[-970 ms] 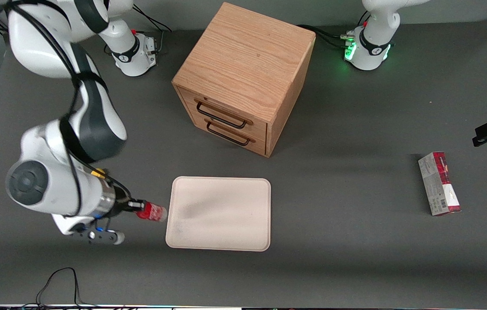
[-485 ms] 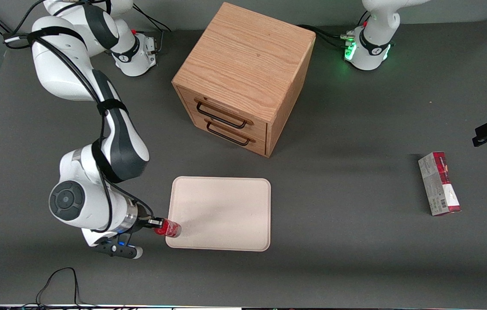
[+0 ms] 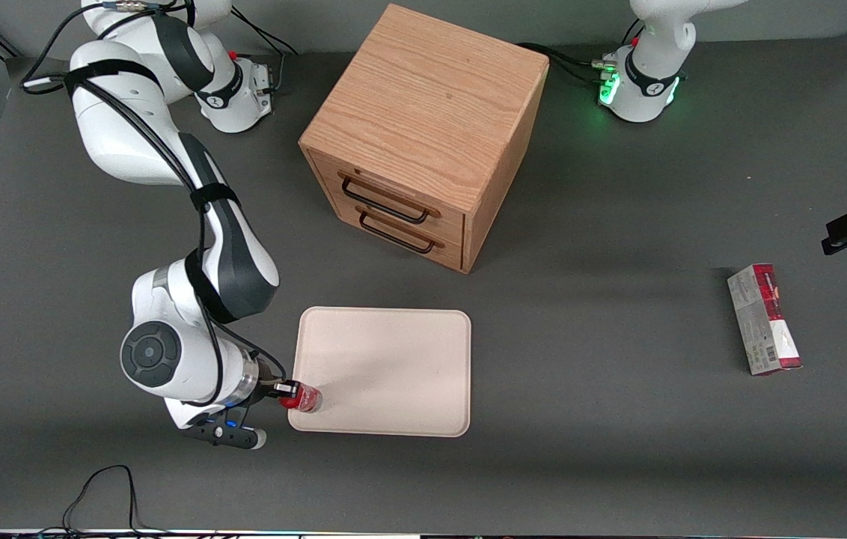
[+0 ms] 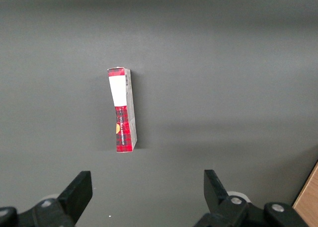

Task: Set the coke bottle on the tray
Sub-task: 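Open the right gripper to release the bottle and raise away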

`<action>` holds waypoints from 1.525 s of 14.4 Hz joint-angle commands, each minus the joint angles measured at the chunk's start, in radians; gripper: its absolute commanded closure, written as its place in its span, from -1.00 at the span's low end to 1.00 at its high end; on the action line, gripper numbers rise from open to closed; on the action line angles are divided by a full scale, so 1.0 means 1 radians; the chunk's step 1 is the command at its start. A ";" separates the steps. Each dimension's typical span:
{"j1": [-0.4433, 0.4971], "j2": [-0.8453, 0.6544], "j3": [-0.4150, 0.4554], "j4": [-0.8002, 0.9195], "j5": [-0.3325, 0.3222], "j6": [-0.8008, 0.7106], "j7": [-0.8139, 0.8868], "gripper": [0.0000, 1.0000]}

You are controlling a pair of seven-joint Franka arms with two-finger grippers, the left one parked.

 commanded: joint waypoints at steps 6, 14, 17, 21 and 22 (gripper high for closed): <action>0.016 0.008 -0.001 -0.004 -0.024 0.039 0.042 -1.00; -0.053 -0.391 -0.004 -0.383 -0.007 -0.133 -0.174 -1.00; -0.104 -0.715 -0.078 -0.727 0.077 -0.124 -0.430 -1.00; -0.009 -0.921 -0.271 -0.869 0.079 -0.140 -0.517 -1.00; -0.012 -0.931 -0.269 -0.865 0.067 -0.157 -0.517 -1.00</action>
